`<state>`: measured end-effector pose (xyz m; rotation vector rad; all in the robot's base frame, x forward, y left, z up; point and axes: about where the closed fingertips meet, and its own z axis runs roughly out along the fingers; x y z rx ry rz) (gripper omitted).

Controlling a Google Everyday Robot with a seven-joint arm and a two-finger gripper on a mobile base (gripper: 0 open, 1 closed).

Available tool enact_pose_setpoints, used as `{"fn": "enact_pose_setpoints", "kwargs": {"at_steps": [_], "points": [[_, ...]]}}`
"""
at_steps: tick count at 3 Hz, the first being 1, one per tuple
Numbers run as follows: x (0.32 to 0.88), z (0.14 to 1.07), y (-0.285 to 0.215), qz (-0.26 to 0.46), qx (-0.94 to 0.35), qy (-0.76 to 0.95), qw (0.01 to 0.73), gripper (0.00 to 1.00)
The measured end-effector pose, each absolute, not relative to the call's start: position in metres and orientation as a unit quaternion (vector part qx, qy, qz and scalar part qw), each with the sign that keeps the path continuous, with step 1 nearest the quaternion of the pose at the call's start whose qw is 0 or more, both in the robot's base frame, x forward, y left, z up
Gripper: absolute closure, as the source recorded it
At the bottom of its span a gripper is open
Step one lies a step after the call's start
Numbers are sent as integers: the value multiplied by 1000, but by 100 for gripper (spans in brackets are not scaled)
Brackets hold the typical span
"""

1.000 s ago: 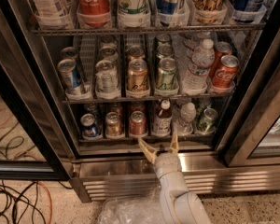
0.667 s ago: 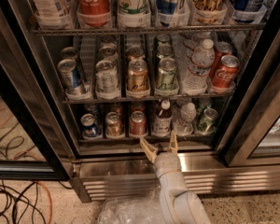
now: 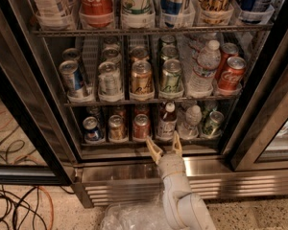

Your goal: Pick blue plastic bottle from bottom shelf of fridge

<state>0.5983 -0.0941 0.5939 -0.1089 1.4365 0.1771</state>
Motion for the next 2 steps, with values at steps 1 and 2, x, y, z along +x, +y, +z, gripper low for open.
{"fn": "enact_pose_setpoints", "kwargs": {"at_steps": [1,2], "points": [[605,595,-97,76,-46,655,750,31],[612,597,-101,70,-40,654,752,30]]}}
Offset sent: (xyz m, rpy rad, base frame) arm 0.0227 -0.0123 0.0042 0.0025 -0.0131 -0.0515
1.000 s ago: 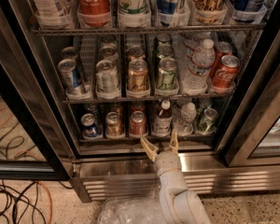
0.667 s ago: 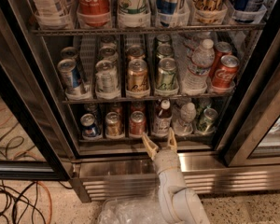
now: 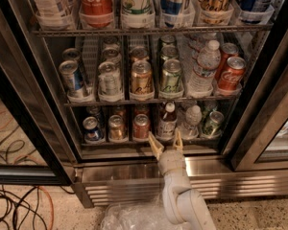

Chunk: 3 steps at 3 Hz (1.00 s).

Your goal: Pick blue plastic bottle from bottom shelf of fridge

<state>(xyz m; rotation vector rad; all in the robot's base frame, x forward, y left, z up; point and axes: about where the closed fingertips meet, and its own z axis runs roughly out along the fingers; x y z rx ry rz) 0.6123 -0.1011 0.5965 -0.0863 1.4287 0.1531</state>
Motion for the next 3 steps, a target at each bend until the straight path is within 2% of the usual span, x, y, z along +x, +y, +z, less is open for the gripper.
{"fn": "enact_pose_setpoints", "kwargs": {"at_steps": [1,2,3], "points": [[660,597,-112,51,-21,656,753,33],[666,596,-112,48,-19,657,752,33],[668,595,-112,48,-18,659,751,52]]}}
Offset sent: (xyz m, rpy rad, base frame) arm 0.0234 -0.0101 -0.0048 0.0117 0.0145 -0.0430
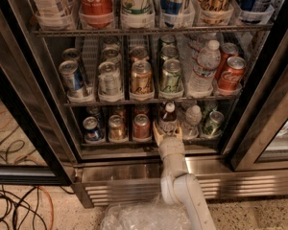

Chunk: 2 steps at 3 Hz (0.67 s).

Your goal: Pick blue plastic bottle from bottom shelf of fridge

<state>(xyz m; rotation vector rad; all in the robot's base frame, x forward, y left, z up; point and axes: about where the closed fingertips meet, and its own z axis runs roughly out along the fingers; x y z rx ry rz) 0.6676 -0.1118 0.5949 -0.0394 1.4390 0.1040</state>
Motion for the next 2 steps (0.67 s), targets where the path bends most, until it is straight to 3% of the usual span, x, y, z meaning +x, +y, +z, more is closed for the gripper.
{"fn": "enact_pose_setpoints", "kwargs": {"at_steps": [2], "points": [[668,595,-112,48,-18,659,751,97]]}}
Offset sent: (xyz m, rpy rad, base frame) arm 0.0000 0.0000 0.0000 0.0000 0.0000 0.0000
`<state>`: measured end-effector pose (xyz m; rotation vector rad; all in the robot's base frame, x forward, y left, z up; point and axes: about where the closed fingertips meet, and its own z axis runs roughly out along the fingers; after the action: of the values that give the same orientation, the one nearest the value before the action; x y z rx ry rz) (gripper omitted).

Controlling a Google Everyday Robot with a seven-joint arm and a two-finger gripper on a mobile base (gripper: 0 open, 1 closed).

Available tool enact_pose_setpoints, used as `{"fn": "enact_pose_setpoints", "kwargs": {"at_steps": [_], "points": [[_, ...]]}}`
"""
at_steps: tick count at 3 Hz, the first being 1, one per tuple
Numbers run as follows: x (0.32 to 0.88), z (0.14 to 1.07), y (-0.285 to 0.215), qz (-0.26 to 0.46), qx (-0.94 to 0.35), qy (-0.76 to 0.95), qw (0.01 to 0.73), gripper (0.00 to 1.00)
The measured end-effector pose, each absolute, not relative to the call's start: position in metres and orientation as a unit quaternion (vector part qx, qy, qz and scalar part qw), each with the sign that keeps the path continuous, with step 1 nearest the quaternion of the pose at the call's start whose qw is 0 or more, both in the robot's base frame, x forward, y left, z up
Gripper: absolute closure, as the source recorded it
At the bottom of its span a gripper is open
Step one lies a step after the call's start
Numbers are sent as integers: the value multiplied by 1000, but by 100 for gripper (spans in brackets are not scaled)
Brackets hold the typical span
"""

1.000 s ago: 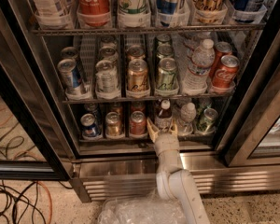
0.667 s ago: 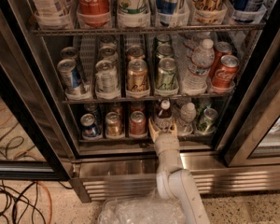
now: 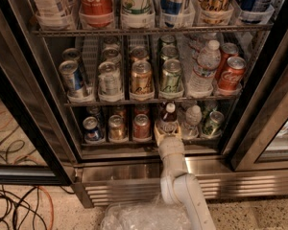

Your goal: Pick blue plastic bottle from bottom shelf of fridge

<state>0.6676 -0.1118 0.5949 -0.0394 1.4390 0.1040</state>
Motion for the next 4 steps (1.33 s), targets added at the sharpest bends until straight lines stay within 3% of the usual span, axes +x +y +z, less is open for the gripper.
{"fn": "enact_pose_setpoints", "kwargs": {"at_steps": [4], "points": [[666,608,-112,62,10,610,790,100]]}}
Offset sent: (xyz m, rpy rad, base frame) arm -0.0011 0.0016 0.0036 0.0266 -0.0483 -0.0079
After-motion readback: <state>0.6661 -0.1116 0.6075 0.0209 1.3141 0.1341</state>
